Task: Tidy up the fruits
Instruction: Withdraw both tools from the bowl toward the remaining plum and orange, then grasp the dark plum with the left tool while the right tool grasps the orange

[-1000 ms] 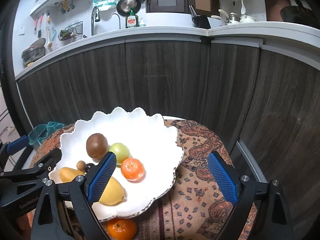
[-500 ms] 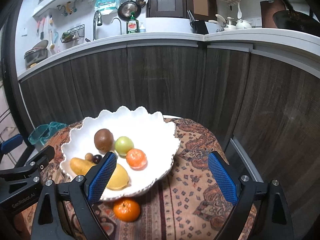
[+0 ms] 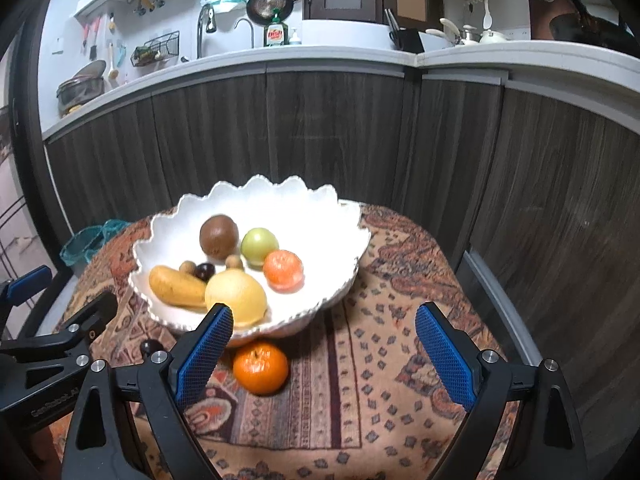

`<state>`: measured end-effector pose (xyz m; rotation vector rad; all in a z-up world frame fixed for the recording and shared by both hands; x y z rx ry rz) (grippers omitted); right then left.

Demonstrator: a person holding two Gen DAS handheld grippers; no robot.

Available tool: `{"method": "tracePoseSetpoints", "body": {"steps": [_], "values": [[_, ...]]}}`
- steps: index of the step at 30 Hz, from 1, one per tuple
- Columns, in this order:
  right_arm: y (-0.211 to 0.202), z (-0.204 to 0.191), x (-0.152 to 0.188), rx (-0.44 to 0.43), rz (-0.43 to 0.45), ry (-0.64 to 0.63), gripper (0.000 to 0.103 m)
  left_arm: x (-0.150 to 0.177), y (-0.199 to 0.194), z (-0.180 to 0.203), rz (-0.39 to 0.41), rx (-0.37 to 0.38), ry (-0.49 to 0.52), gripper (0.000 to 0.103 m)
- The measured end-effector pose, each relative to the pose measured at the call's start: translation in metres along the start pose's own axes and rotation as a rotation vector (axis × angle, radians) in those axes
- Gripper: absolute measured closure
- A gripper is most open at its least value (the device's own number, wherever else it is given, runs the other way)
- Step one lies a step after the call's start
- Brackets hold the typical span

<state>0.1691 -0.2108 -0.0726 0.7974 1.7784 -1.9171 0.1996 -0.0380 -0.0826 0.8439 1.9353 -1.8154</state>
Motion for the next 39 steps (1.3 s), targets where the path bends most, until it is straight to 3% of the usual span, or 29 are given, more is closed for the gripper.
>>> {"method": "tracePoseSetpoints", "body": {"steps": [9,23,39], "values": [[0.019,-0.007,0.019,-0.008,-0.061,-0.02,0.009,0.018,0.022,0.001,-0.062,0.001,0.013,0.011],[0.055,-0.018,0.028,-0.05,-0.168,-0.057,0.01,0.028,0.061,0.008,-0.181,0.005,0.036,0.024],[0.072,-0.039,0.024,-0.094,-0.226,-0.106,0.025,0.029,0.077,0.006,-0.229,0.028,0.02,0.039]]}}
Point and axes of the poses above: each gripper's, at about its wrist camera, not at the fingertips, and y roughly the way its jaws point, z to its right, x to its underside, the point moved 5 cm from there along y, roughly the way its jaws point, and after that the axes turned 14 degrees about -z, right-handed, at the moved point
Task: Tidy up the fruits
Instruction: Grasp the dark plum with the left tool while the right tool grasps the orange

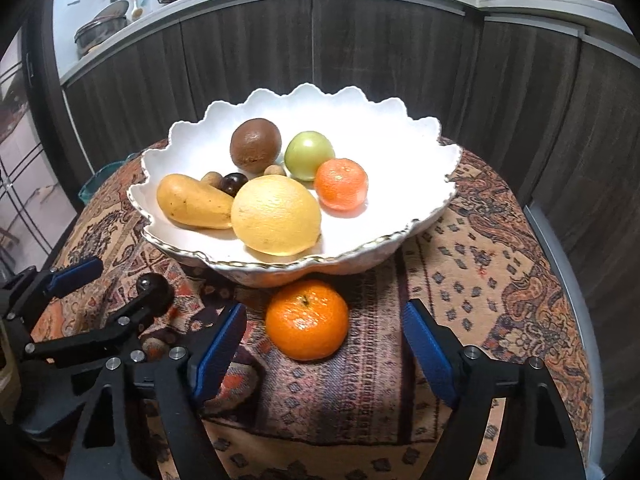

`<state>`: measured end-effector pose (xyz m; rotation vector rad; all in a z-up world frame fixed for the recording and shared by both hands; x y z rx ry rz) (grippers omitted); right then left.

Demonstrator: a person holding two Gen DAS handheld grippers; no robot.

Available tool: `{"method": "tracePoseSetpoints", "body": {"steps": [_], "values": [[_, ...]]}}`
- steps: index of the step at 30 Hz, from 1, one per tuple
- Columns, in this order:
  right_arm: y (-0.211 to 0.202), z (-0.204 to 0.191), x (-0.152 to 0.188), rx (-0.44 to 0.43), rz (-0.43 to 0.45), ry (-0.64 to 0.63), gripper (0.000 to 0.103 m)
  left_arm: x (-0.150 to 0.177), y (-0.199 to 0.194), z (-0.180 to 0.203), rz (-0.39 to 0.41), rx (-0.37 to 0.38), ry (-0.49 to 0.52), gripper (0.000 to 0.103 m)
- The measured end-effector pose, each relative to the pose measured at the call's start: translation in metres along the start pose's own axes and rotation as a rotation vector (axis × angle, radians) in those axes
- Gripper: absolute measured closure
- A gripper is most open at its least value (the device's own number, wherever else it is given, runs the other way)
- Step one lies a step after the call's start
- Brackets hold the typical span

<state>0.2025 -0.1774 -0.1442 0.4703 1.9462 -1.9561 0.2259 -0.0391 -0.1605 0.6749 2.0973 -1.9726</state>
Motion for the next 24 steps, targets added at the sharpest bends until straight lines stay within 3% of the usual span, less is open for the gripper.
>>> {"method": "tracePoseSetpoints", "body": {"steps": [7,10,12,14,17,24], "values": [[0.013,-0.004,-0.004,-0.025,-0.037,0.008,0.034,-0.002,0.009,0.002,-0.025,0.026,0.0,0.044],[0.019,-0.004,-0.004,-0.04,-0.056,0.012,0.037,-0.001,0.016,0.005,-0.045,0.046,0.005,0.055],[0.023,-0.006,-0.003,-0.044,-0.066,0.007,0.048,-0.002,0.017,0.006,-0.044,0.058,0.005,0.058],[0.026,-0.006,-0.002,-0.046,-0.073,0.008,0.054,-0.003,0.017,0.008,-0.039,0.072,0.011,0.069],[0.026,-0.005,0.0,-0.053,-0.067,0.016,0.054,-0.002,0.017,0.011,-0.035,0.074,0.021,0.076],[0.019,-0.002,0.004,-0.037,-0.056,0.021,0.055,0.001,0.013,0.01,-0.033,0.076,0.028,0.076]]}}
Point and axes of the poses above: each gripper's, at about its wrist camera, not at the fingertips, and y roughly the way its jaws point, z to its right, x to its underside, the point moved 5 cm from there along y, roughly the way its jaws point, and after that the axes turned 14 degrees about -z, right-handed, at the moved point
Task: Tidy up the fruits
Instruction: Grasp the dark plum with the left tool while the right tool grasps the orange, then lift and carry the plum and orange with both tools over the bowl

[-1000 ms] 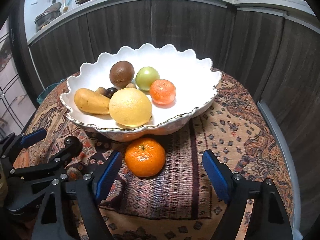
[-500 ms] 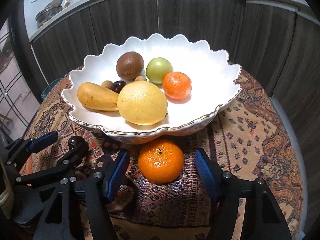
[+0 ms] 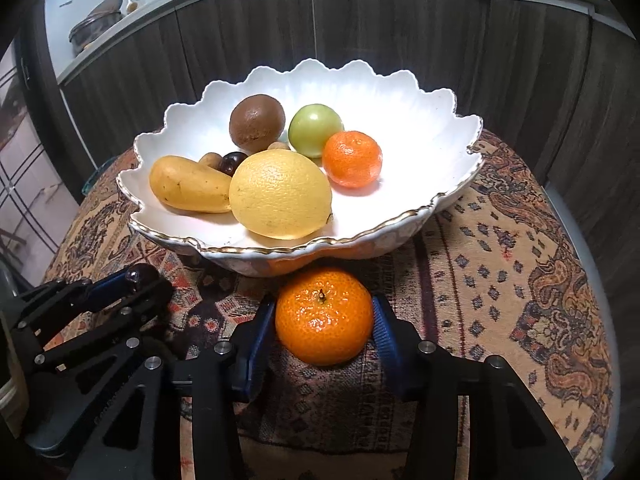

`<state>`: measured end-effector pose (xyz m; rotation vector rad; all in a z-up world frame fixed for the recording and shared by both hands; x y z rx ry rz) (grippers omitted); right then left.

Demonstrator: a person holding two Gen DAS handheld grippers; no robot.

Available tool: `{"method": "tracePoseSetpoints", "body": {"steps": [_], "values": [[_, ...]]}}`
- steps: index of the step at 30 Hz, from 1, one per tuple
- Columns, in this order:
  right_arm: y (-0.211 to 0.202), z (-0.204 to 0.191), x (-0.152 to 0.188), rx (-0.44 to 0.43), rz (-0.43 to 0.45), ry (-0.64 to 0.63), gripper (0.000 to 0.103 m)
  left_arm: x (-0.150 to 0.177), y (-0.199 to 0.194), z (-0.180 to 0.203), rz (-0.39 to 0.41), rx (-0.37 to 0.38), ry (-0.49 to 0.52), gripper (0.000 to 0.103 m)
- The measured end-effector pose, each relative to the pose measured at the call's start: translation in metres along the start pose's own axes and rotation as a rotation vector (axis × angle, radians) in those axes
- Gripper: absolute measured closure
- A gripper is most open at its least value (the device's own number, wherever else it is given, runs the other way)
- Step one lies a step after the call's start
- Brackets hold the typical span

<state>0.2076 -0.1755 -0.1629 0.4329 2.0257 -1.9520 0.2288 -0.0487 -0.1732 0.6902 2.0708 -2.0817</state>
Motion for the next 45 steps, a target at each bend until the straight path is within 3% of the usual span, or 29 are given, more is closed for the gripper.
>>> {"method": "tracePoseSetpoints", "body": {"steps": [23,45], "values": [[-0.065,0.004,0.006,-0.001,0.106,0.007,0.055,0.0,-0.078,0.006,0.125,0.008,0.027,0.076],[-0.114,0.026,-0.062,0.044,0.257,0.028,0.055,-0.083,-0.119,0.009,0.271,-0.01,0.044,0.076]]}}
Point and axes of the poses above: each gripper's, at about its wrist camera, not at the fingertips, and y roughly the way its jaws point, z to its right, x to its underside, the point moved 5 cm from there along y, roughly the way its jaws point, and after that the axes turned 14 degrees about -z, right-handed, at the moved point
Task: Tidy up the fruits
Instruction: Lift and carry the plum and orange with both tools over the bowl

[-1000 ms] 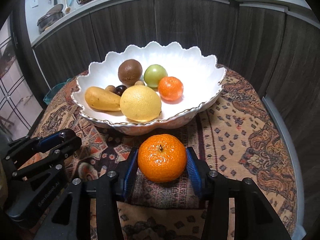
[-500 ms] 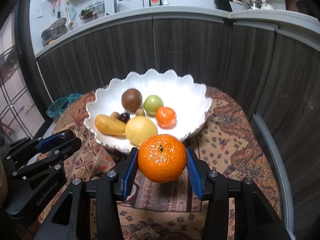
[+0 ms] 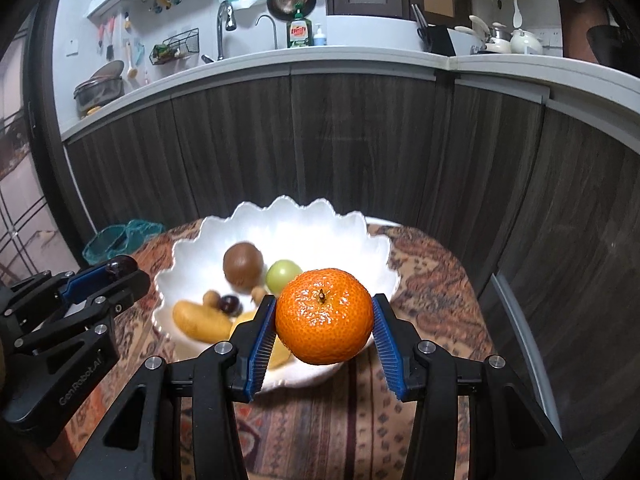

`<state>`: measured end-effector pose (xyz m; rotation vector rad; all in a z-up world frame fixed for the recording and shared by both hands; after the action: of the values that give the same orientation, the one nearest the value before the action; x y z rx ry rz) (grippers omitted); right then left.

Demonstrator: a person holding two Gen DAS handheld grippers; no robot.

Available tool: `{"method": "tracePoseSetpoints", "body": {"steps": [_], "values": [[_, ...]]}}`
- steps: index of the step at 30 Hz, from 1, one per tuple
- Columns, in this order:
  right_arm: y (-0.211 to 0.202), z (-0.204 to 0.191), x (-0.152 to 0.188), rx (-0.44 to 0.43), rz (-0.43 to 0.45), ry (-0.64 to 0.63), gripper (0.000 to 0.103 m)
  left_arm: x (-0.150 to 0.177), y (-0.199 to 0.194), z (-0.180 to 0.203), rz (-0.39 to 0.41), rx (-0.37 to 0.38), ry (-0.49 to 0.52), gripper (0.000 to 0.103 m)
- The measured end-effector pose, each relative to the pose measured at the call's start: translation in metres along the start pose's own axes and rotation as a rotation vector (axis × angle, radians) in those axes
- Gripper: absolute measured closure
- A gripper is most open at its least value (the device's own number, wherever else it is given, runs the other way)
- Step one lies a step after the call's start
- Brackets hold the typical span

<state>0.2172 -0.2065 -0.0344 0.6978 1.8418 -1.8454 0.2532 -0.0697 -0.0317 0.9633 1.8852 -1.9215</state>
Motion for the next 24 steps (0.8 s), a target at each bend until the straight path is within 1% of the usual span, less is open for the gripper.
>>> {"method": "tracePoseSetpoints", "body": {"steps": [9,14,19,24], "values": [[0.026,0.006,-0.031,0.007,-0.003,-0.005,0.055,-0.031,0.032,-0.001,-0.012,-0.008,0.005,0.076],[0.05,0.01,-0.046,0.009,-0.024,-0.004,0.055,-0.044,0.057,-0.004,-0.031,-0.011,0.013,0.076],[0.073,0.012,-0.056,0.016,-0.043,-0.005,0.055,-0.048,0.078,-0.006,-0.053,-0.008,0.013,0.076],[0.091,0.013,-0.055,0.014,-0.067,-0.002,0.055,-0.044,0.097,-0.007,-0.078,-0.005,0.007,0.076]]}}
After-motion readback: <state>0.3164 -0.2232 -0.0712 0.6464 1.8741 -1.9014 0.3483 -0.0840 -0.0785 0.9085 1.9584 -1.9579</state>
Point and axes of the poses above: each gripper's, at about its wrist camera, not at the fingertips, and y roughly the way its jaws point, z to its right, x to its underside, the point moved 5 cm from there along y, roughly the way its jaws point, and after that the axes turned 14 degrees about -z, right-handed, at the moved point
